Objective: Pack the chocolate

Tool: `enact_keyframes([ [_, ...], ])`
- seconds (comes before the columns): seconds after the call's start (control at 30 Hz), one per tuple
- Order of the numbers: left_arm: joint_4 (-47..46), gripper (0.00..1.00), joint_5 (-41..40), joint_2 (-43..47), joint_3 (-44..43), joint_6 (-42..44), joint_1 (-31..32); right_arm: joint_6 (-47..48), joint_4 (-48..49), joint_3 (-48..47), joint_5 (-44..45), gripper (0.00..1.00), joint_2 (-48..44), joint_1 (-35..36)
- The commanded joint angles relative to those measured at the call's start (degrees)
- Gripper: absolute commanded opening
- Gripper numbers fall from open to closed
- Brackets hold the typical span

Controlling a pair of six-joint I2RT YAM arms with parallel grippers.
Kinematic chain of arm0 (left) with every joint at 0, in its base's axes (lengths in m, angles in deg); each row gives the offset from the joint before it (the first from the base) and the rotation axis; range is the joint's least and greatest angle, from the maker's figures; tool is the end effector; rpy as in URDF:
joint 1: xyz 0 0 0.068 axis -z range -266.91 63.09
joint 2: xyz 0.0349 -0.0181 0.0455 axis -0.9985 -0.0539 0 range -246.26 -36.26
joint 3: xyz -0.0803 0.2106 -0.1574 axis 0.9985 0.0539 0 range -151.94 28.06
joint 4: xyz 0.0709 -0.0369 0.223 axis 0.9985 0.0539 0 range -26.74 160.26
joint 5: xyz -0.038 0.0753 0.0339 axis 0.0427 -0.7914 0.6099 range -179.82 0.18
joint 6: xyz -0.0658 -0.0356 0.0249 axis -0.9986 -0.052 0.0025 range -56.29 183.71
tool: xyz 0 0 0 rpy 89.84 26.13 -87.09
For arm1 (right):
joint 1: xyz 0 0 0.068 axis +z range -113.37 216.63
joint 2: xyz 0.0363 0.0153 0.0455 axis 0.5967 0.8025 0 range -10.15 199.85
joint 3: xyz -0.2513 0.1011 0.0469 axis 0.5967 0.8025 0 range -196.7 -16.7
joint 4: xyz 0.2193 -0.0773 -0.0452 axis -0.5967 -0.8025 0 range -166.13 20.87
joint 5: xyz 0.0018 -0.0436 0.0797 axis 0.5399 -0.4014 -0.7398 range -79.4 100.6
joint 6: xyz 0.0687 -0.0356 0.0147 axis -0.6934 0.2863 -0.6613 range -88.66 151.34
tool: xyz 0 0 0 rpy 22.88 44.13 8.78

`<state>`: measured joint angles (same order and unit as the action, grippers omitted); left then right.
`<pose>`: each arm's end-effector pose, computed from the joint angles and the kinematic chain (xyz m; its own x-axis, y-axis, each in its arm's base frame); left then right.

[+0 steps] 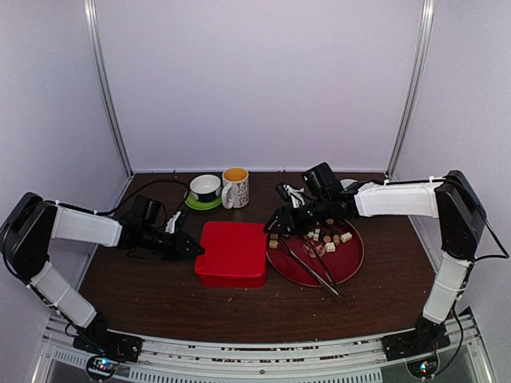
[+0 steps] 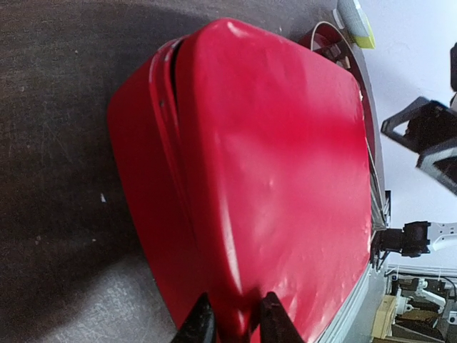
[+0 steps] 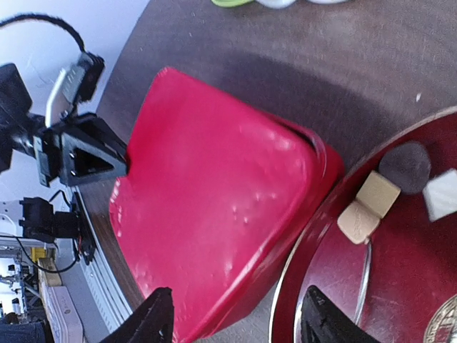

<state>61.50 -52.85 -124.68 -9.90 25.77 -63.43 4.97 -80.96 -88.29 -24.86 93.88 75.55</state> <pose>0.2429 -0.1499 0.1530 -0.9630 -0.1173 -0.2427 0.1145 0.6373 -0.7621 0.2815 0.2777 0.2151 -0.8574 -0.2273 -0.4618 -0.5069 0.5287 0.6808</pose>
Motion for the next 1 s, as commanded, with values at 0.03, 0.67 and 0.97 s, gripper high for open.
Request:
enact_keyframes([
  [0.03,-3.1,0.22,-5.3,-0.6,-0.6,-1.7,0.6,-2.3,2.7,4.3,3.4,0.63,-2.7,2.9],
  [0.67,-7.6,0.26,-9.7,2.9,4.3,-10.7,1.0,-4.6,7.6,5.4,1.5,0.48,3.8,6.4],
  [0.97,-5.1,0.35,-9.2,4.3,3.8,-9.1,1.5,-3.7,5.9,3.7,3.2,0.33,5.3,5.6],
])
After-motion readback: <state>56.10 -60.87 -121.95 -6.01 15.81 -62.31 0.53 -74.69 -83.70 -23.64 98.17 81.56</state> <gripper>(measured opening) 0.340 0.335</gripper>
